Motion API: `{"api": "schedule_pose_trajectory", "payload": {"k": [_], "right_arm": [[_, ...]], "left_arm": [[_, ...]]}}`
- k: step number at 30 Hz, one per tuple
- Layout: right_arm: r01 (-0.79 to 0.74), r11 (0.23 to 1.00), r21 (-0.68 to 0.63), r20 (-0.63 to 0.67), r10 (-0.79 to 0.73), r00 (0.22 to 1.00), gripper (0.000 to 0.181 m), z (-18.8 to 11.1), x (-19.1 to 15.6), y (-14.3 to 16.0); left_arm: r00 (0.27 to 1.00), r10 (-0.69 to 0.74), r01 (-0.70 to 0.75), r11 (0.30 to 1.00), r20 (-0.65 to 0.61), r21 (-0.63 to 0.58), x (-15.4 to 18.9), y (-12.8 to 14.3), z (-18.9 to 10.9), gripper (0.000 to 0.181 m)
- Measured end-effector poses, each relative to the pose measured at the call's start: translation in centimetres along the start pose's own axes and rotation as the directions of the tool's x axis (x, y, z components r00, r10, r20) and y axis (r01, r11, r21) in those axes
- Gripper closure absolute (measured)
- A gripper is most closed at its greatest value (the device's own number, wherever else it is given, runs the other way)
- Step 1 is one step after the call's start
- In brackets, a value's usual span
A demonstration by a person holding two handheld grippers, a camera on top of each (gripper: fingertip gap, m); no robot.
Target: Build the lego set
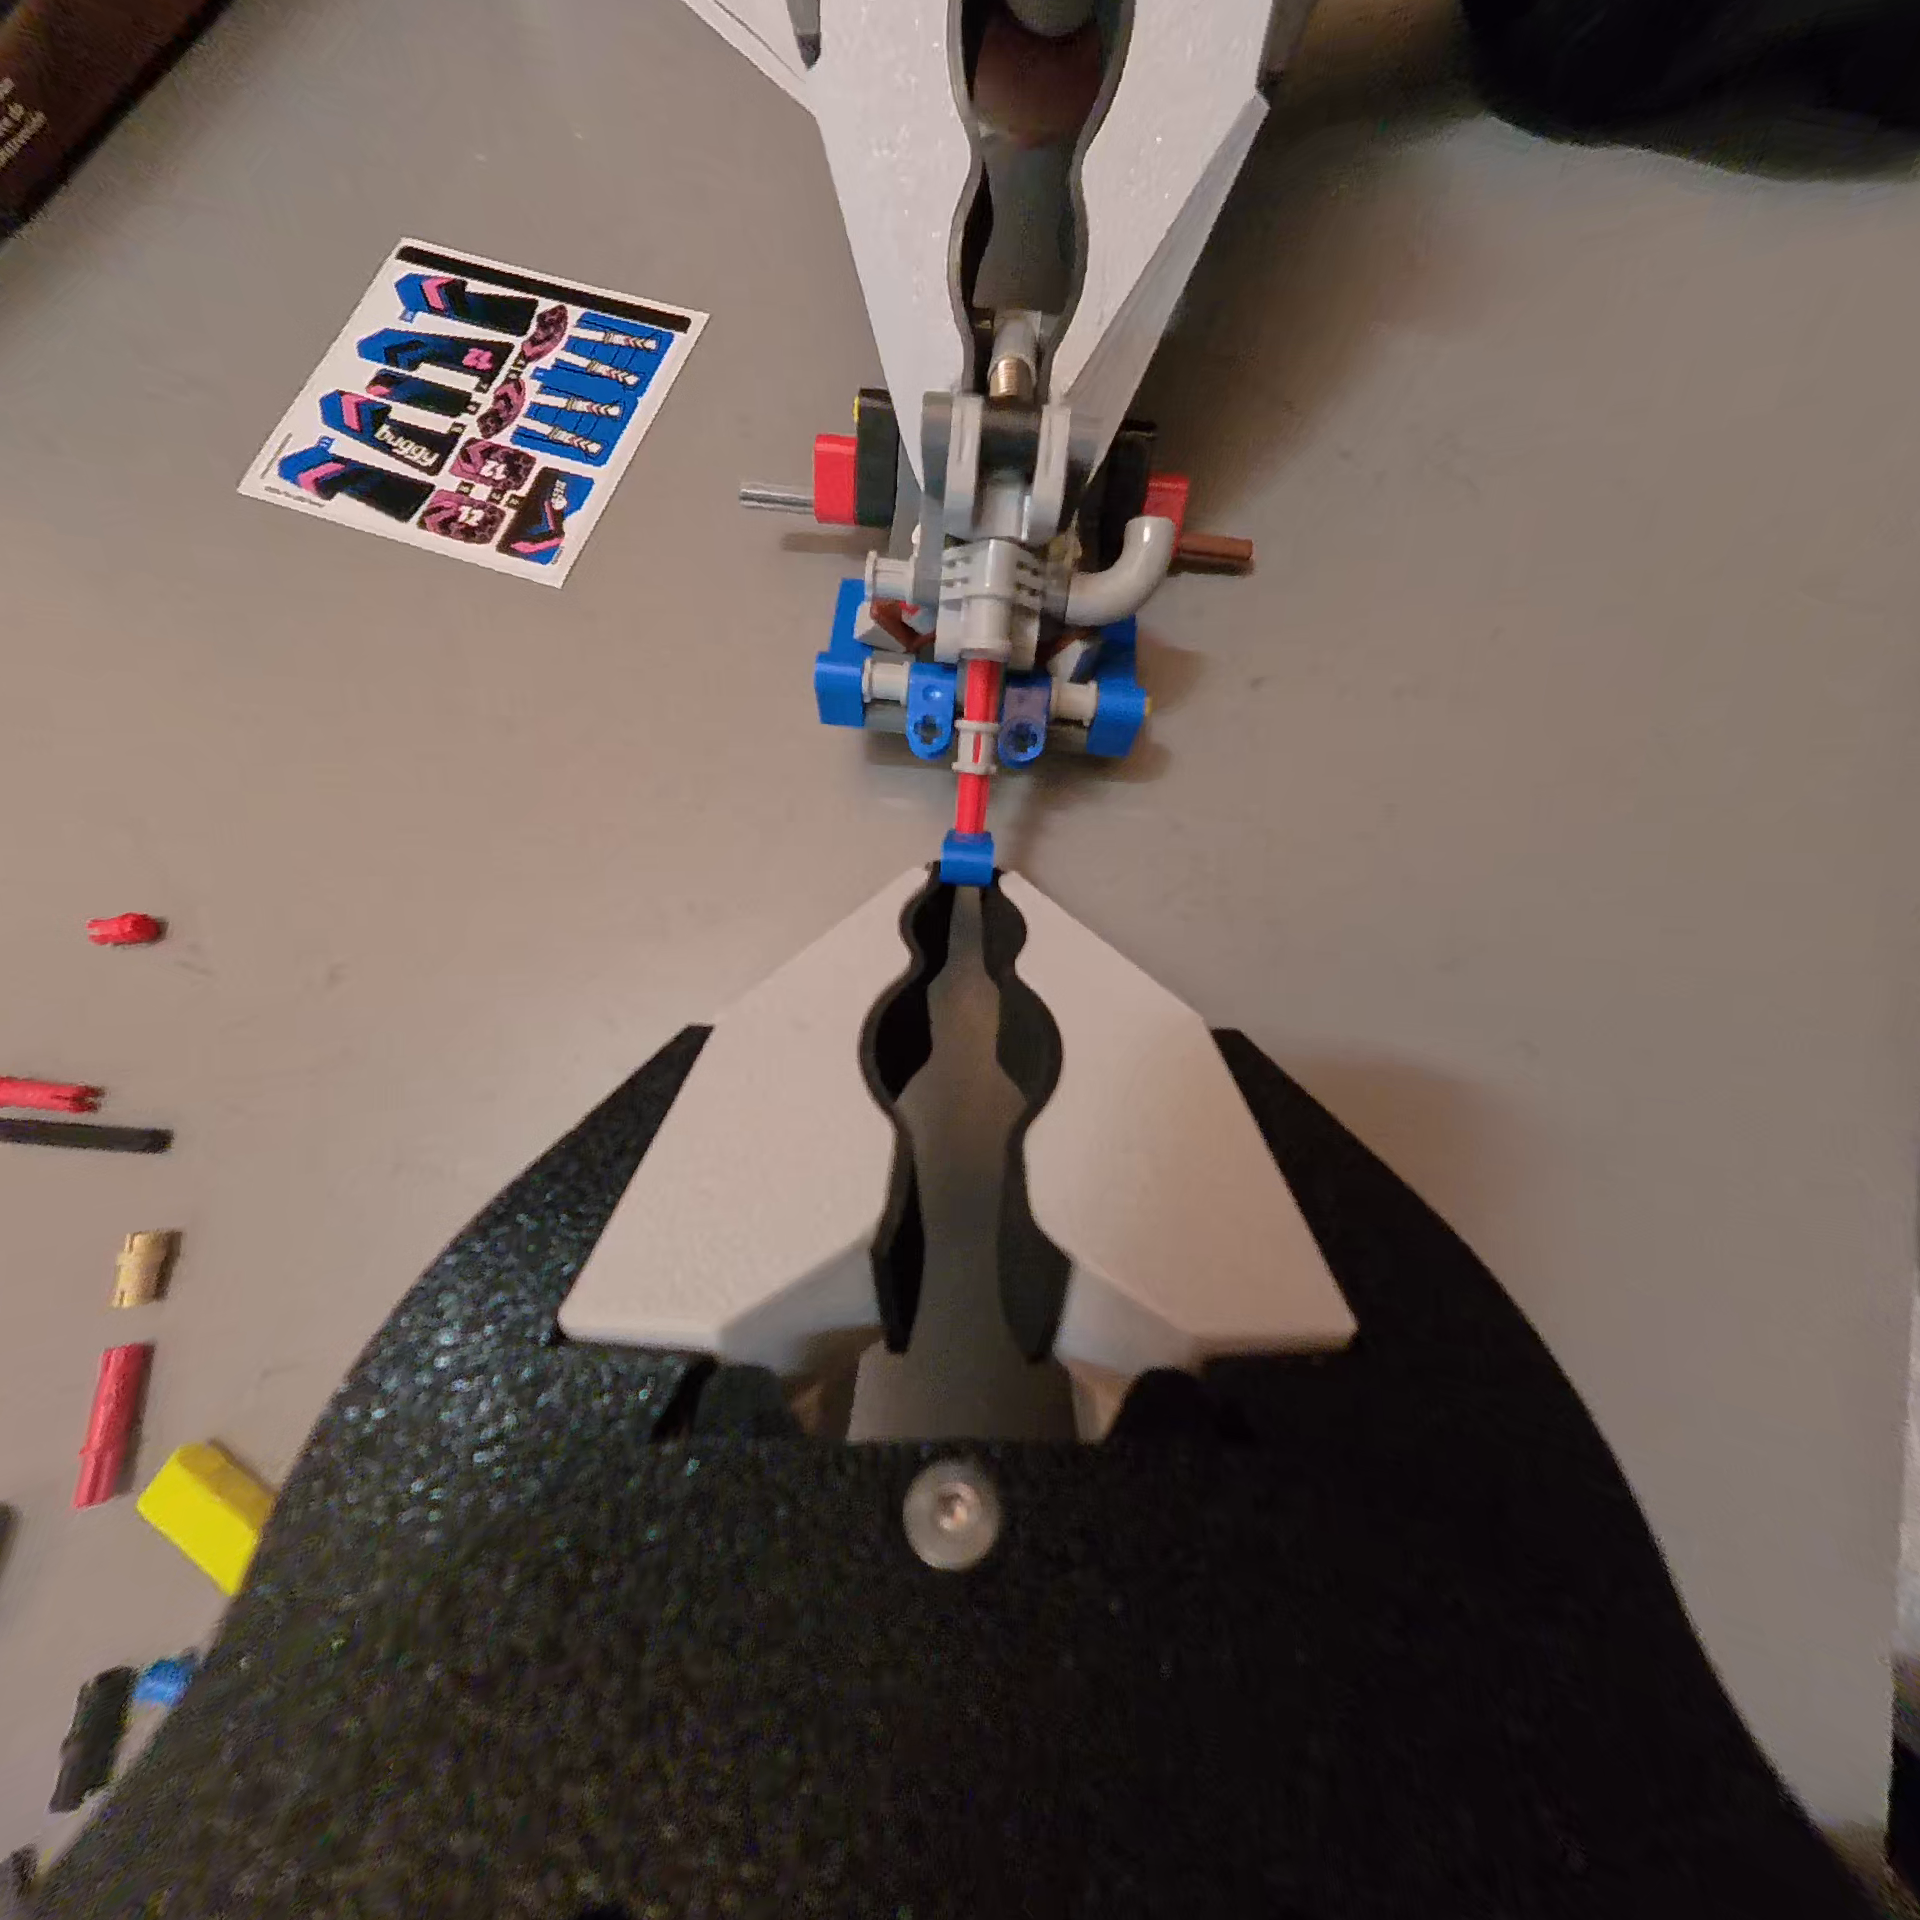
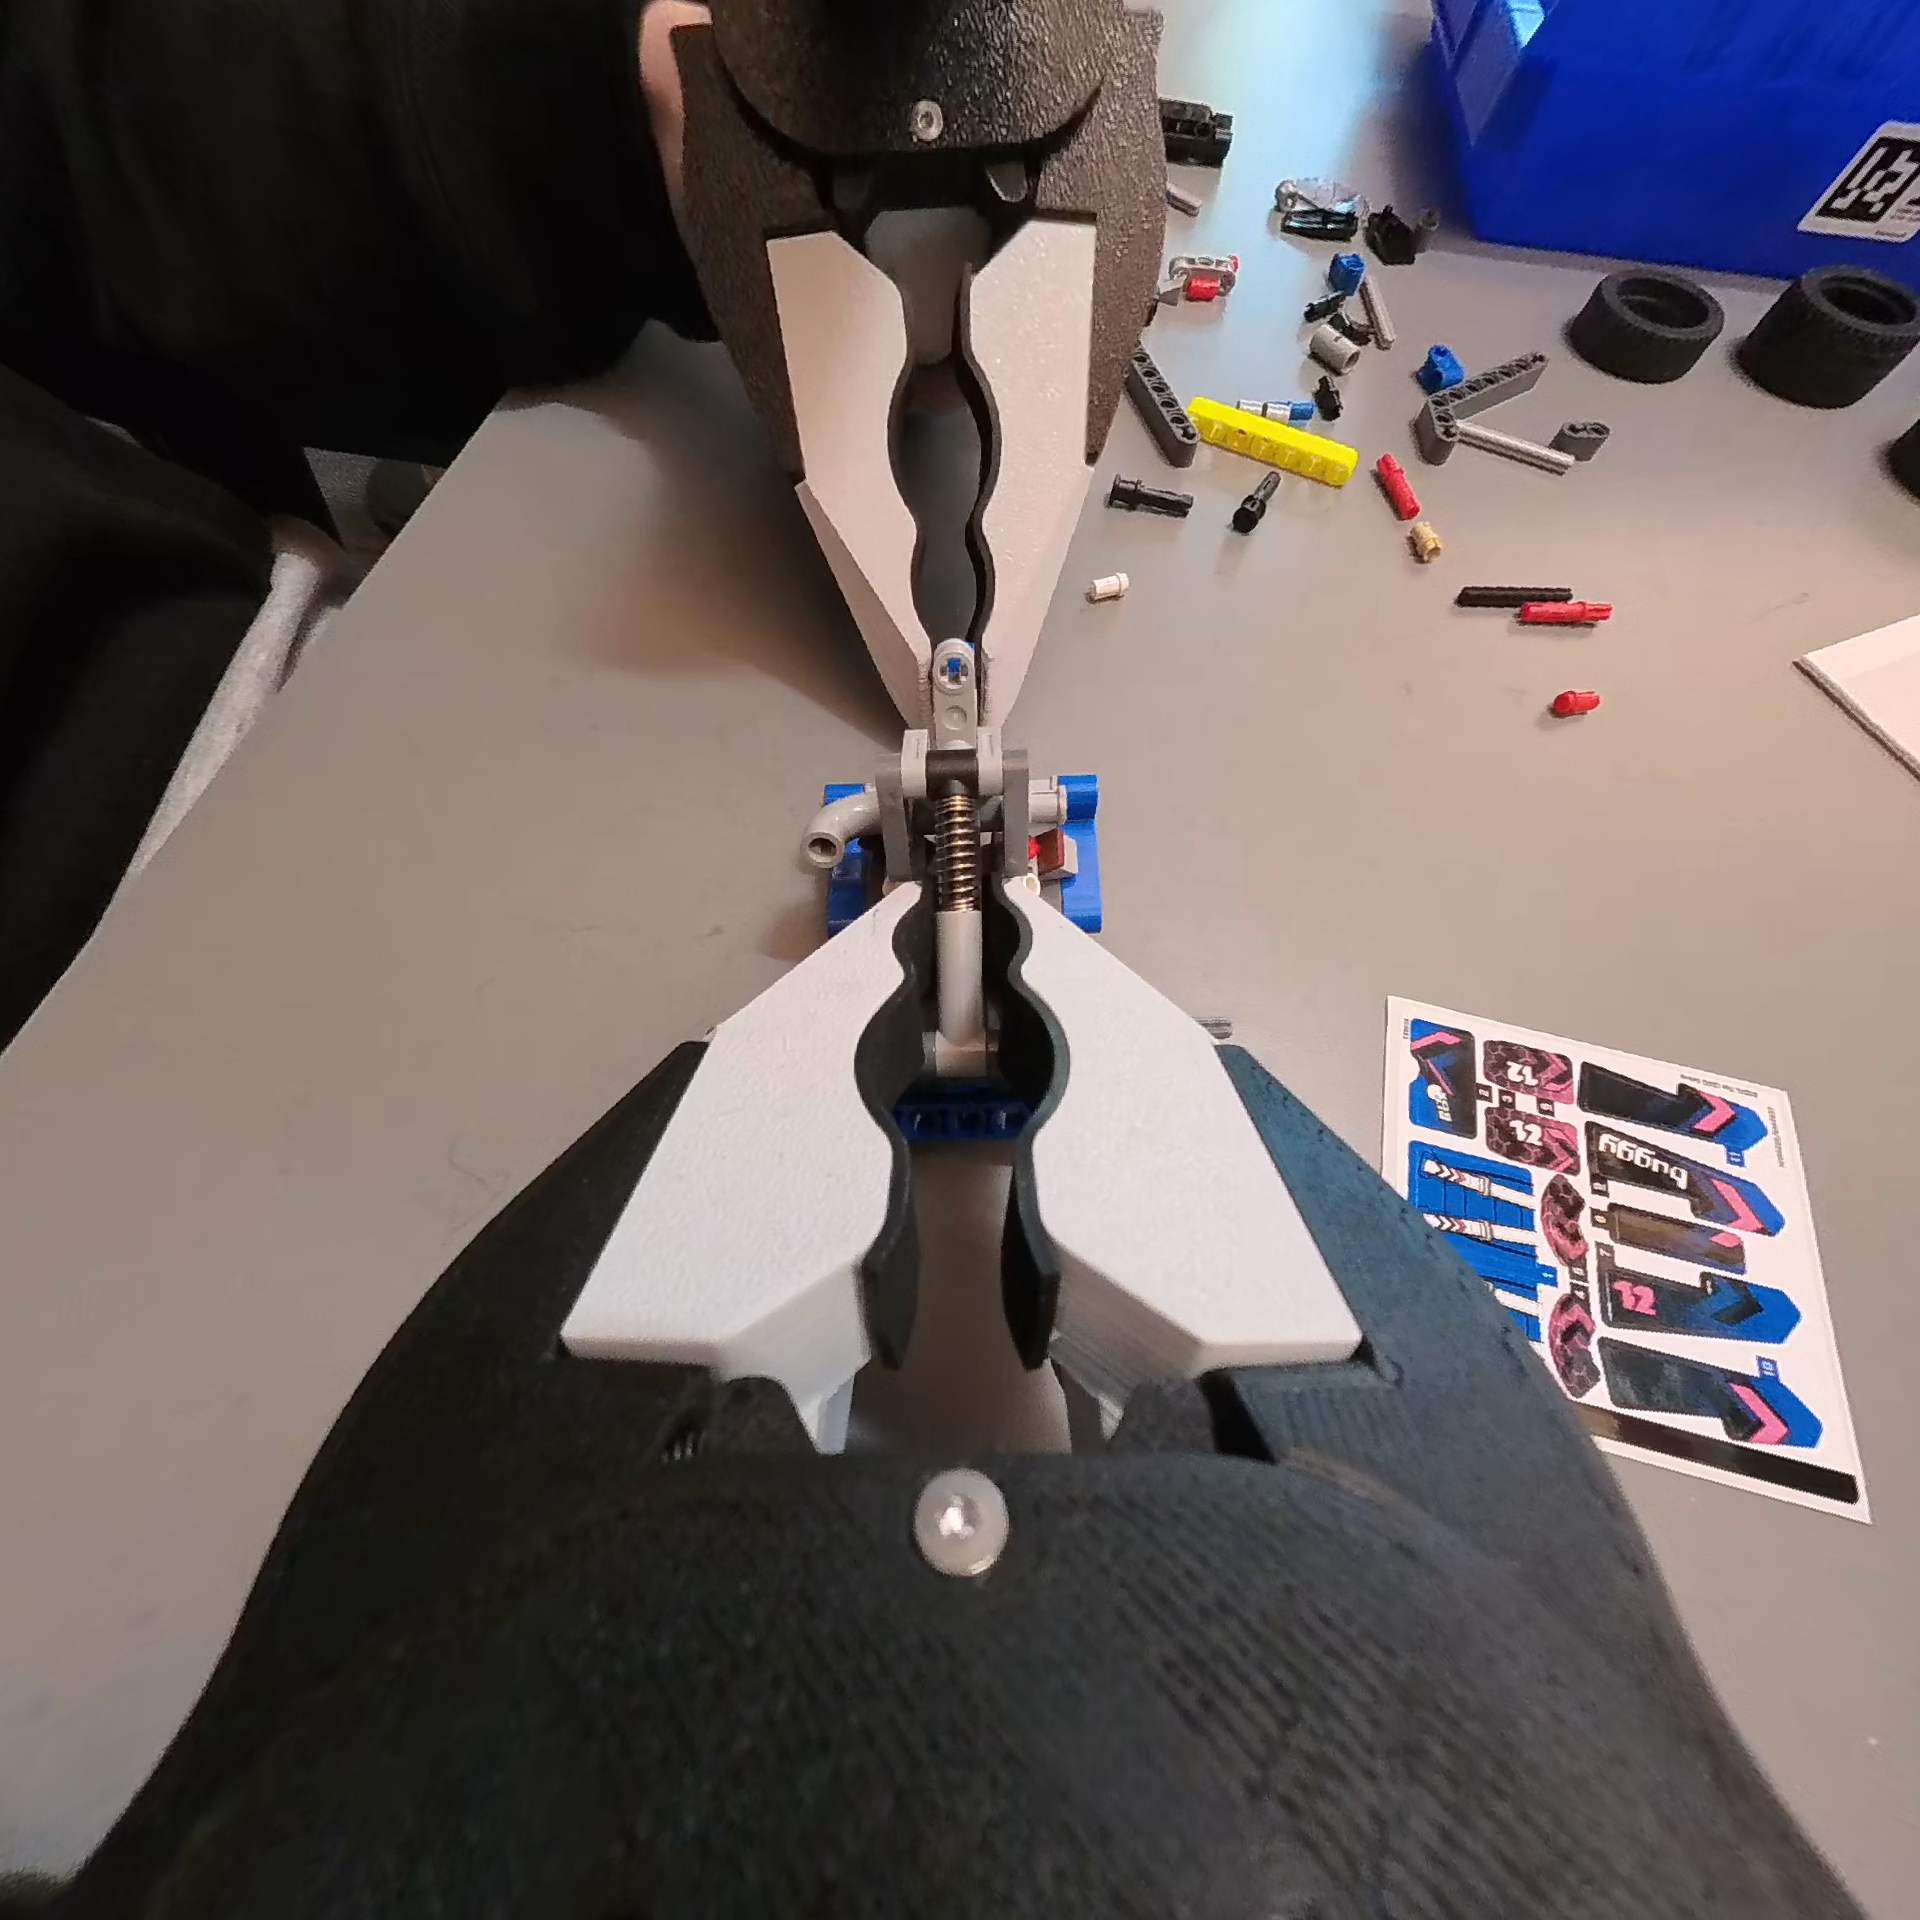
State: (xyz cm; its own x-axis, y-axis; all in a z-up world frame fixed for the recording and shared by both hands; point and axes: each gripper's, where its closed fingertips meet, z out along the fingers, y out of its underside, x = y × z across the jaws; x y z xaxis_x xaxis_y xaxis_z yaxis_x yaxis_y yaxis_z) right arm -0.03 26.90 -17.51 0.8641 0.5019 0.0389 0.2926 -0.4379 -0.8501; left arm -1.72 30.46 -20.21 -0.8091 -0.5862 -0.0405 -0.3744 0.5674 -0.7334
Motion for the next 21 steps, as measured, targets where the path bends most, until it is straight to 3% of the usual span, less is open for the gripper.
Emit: {"api": "schedule_pose_trajectory", "payload": {"k": [21], "right_arm": [[0.006,1.000,-0.001,-0.012,-0.006,1.000,0.175,-0.11,0.18,0.11]], "left_arm": [[1.000,-0.013,0.013,1.000,0.000,0.006,0.03,-0.19,0.21,0.177]]}}
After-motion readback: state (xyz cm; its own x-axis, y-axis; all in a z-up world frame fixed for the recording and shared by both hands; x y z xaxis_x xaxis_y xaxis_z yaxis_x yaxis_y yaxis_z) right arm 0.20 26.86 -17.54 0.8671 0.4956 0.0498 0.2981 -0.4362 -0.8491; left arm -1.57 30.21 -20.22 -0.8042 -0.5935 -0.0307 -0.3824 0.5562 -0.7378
